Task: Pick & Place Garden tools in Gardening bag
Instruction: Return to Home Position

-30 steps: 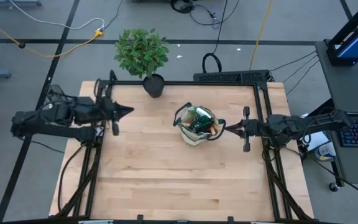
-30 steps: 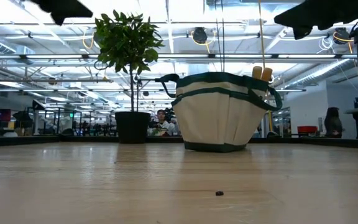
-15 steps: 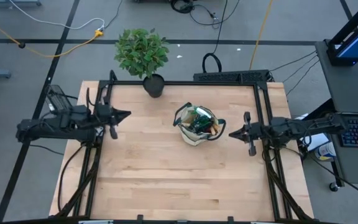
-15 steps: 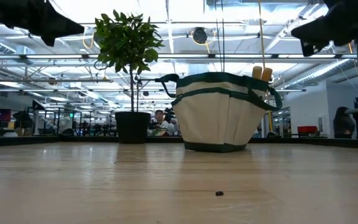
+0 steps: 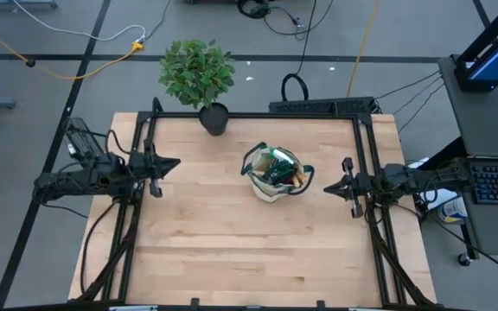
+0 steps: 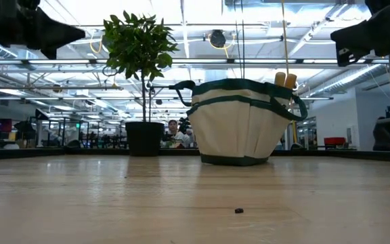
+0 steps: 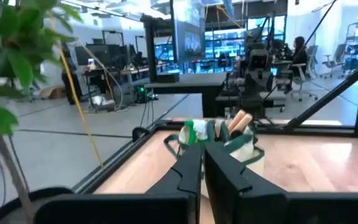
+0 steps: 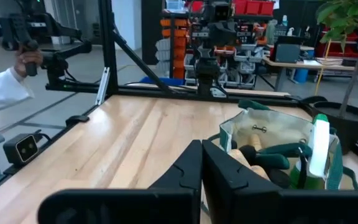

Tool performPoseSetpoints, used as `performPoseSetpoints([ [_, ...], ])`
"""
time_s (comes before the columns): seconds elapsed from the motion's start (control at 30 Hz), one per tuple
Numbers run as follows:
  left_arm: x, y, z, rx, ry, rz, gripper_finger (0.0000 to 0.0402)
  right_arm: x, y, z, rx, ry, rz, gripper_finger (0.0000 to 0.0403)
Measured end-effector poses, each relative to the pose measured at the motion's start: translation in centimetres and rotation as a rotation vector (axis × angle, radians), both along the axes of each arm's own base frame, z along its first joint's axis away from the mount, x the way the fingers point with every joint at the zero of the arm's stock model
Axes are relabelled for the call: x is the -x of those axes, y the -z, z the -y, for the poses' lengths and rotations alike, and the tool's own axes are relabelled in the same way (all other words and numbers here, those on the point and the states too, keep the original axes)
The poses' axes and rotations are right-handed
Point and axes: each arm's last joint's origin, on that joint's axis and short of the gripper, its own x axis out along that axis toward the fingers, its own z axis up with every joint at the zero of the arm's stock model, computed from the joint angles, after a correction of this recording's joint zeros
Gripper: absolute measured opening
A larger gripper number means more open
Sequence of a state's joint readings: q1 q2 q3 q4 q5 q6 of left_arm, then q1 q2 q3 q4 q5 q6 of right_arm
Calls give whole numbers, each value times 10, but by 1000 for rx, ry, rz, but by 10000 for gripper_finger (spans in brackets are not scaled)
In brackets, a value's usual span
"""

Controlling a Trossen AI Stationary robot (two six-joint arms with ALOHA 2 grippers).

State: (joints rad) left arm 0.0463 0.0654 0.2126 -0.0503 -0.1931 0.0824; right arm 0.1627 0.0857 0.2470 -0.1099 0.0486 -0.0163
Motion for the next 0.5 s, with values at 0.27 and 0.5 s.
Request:
performPoseSetpoints([
  [0.27, -2, 24, -2, 0, -65, 10, 4, 5, 2, 1, 20, -1, -4, 0],
  [0.5, -2, 24, -2, -71, -80, -9, 25, 9, 0, 1, -4, 2, 23, 0],
])
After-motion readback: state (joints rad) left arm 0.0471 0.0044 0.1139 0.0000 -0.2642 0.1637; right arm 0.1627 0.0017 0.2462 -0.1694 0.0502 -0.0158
